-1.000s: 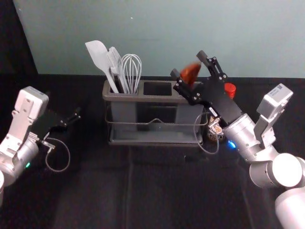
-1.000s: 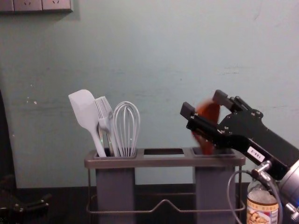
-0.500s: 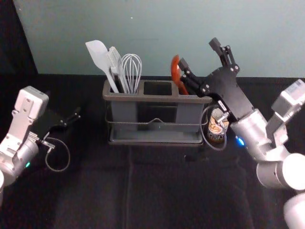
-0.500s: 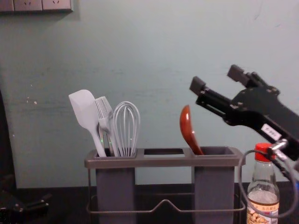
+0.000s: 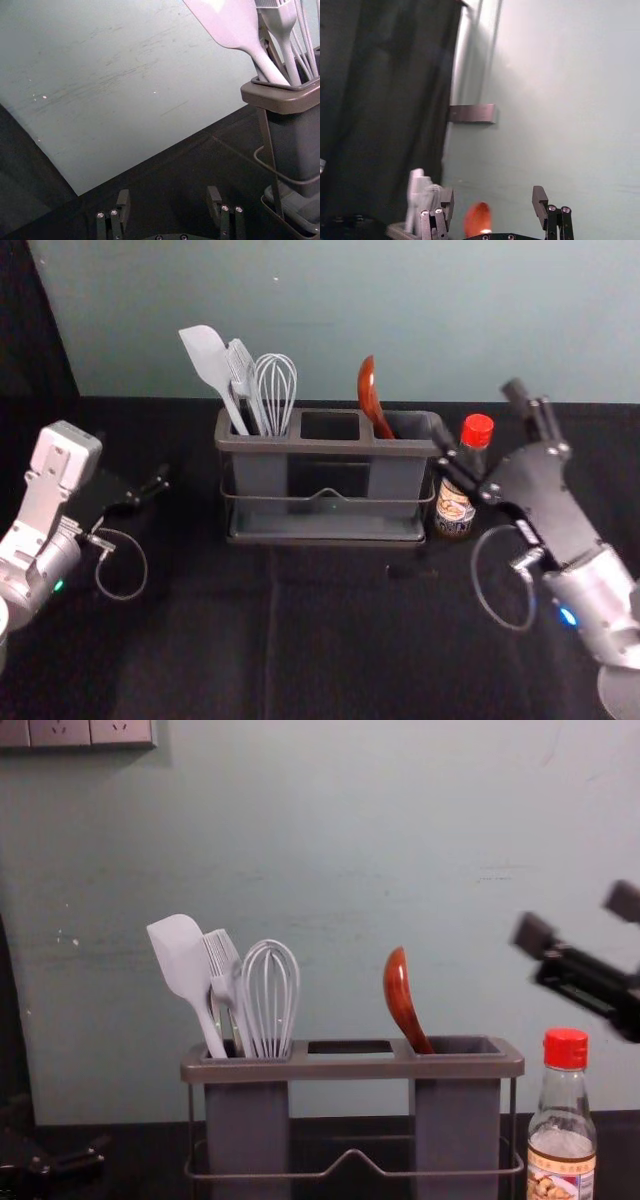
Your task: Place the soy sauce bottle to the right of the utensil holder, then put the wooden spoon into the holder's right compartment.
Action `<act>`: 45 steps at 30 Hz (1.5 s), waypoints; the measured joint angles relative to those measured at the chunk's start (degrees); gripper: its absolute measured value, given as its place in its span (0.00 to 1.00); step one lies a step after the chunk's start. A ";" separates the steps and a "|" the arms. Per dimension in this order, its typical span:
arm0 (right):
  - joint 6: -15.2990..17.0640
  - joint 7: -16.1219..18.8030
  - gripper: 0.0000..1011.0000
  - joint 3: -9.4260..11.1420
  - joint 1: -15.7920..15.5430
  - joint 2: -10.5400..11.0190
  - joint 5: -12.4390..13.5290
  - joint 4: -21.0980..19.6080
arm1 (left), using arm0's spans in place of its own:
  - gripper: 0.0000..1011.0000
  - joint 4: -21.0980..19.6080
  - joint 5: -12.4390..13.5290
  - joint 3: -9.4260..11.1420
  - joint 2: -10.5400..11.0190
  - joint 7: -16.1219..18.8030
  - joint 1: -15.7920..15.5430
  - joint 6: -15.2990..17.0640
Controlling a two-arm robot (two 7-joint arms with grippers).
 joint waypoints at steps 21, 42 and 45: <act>12.28 -15.17 0.99 10.83 3.63 -0.69 -21.56 5.89 | 0.99 0.00 0.00 0.00 0.00 0.00 0.00 0.00; 29.13 -16.37 0.99 7.24 9.20 -0.73 -22.52 10.07 | 0.99 0.00 0.00 0.00 0.00 0.00 0.00 0.00; 29.64 -16.34 0.99 6.80 9.75 -0.86 -22.36 10.06 | 0.99 0.00 0.00 0.00 0.00 0.00 0.00 0.00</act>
